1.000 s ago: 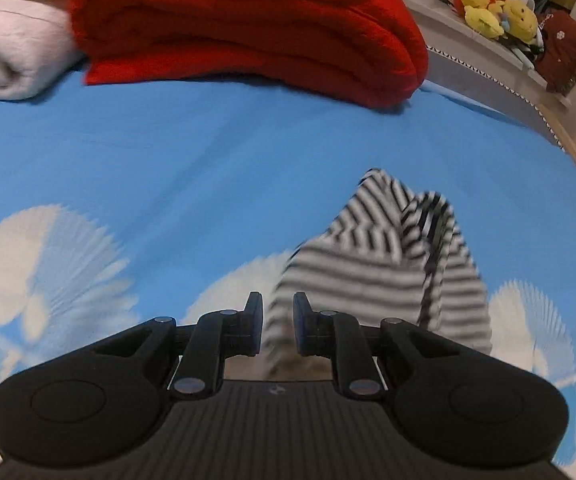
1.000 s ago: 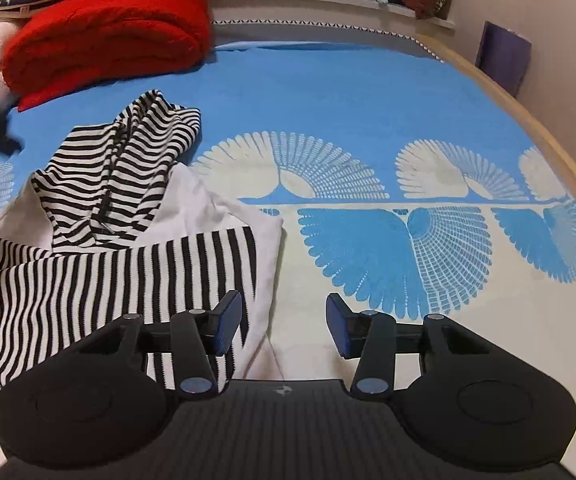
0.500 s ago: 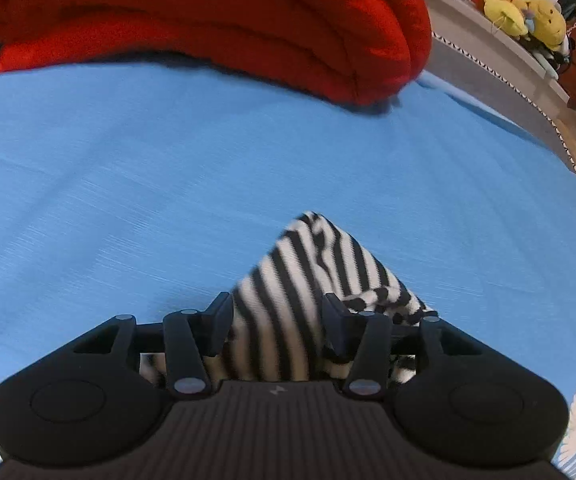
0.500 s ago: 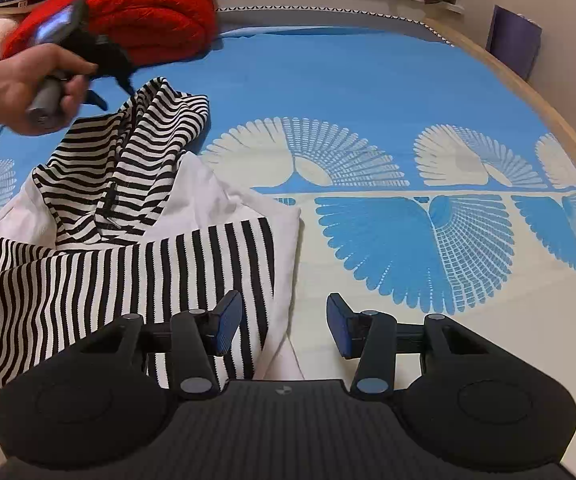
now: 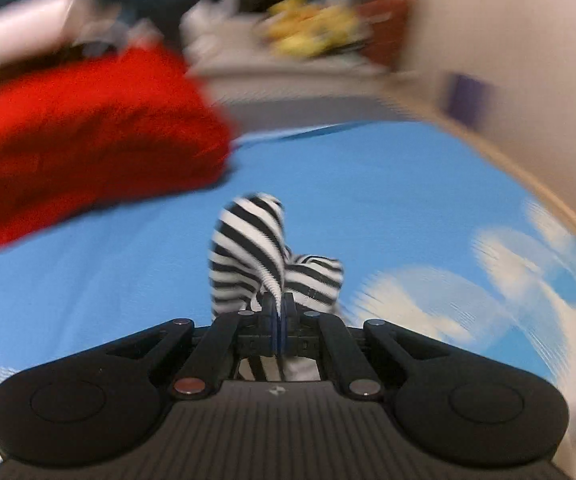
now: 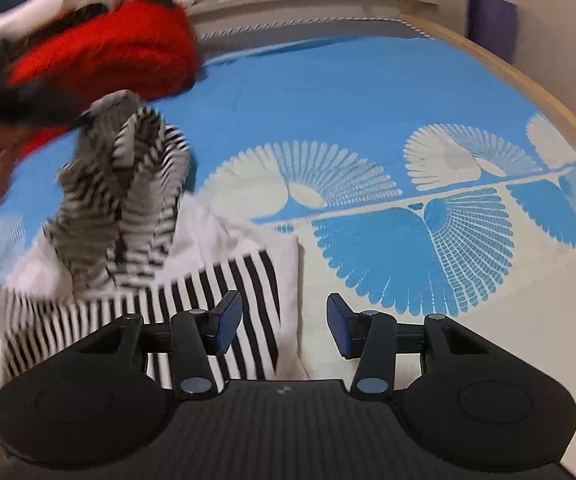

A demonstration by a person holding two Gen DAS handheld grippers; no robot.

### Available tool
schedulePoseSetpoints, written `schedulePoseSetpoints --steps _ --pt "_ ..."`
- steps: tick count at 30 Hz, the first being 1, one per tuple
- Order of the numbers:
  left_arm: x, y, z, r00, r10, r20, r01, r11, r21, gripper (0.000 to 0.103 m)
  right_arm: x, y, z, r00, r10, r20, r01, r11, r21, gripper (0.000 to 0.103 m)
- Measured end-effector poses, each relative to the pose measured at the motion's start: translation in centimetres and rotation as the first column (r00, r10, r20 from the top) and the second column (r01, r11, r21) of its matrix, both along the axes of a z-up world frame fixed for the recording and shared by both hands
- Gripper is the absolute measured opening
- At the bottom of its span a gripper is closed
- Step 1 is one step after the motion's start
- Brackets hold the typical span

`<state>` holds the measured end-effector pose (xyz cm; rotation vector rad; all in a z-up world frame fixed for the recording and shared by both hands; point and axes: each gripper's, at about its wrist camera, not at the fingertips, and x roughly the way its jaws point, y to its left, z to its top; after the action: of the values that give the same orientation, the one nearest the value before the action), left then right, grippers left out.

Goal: Fold small clothes

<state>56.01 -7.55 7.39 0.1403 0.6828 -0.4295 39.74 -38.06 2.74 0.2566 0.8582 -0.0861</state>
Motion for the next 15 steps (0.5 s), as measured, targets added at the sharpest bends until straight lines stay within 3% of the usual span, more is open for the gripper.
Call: schedulePoseSetpoints --steps 2,4,6,8,9,10,12,14,15 --pt "-8.8 0.7 1.4 0.987 -0.159 0.037 0.159 0.987 0.006 0.001 -0.5 -0.7 1.0 0.998 -0.059 0.037 0.057 0.996 0.062 0.05" --pt "-16.9 2.1 1.3 0.953 -0.303 -0.017 0.304 0.952 0.028 0.006 -1.2 -1.4 2.0 0.99 -0.116 0.076 0.108 0.989 0.105 0.05" --pt "-22.8 4.0 0.7 0.938 -0.339 -0.074 0.342 0.939 0.031 0.007 -2.0 -1.9 2.8 0.981 -0.16 0.108 0.145 0.98 0.134 0.05" --pt "-25.6 6.8 0.8 0.969 -0.223 -0.106 0.219 0.975 -0.049 0.017 -2.8 -2.2 3.2 0.973 -0.19 0.128 0.167 0.972 0.166 0.05" --pt "-25.8 8.2 0.8 0.984 -0.115 -0.137 0.099 0.989 -0.113 0.022 -3.0 -2.3 3.2 0.972 -0.195 0.129 0.171 0.969 0.176 0.05" --pt "-25.3 9.6 0.4 0.982 0.003 -0.188 -0.037 0.983 -0.177 0.024 -3.1 -2.3 3.1 0.973 -0.194 0.127 0.17 0.969 0.182 0.05" --pt "-24.1 11.7 -0.9 0.941 0.191 -0.279 -0.264 0.931 -0.251 0.025 -3.2 -1.9 2.6 0.977 -0.187 0.101 0.163 0.964 0.208 0.05" --pt "-22.5 13.2 -3.2 0.89 0.302 -0.343 -0.408 0.863 -0.299 0.031 -3.0 -1.5 1.4 0.984 -0.17 0.05 0.151 0.952 0.265 0.05" --pt "-21.5 13.9 -4.7 0.846 0.343 -0.409 -0.477 0.83 -0.29 0.031 -2.9 -1.3 0.8 0.986 -0.163 0.024 0.149 0.946 0.288 0.05"
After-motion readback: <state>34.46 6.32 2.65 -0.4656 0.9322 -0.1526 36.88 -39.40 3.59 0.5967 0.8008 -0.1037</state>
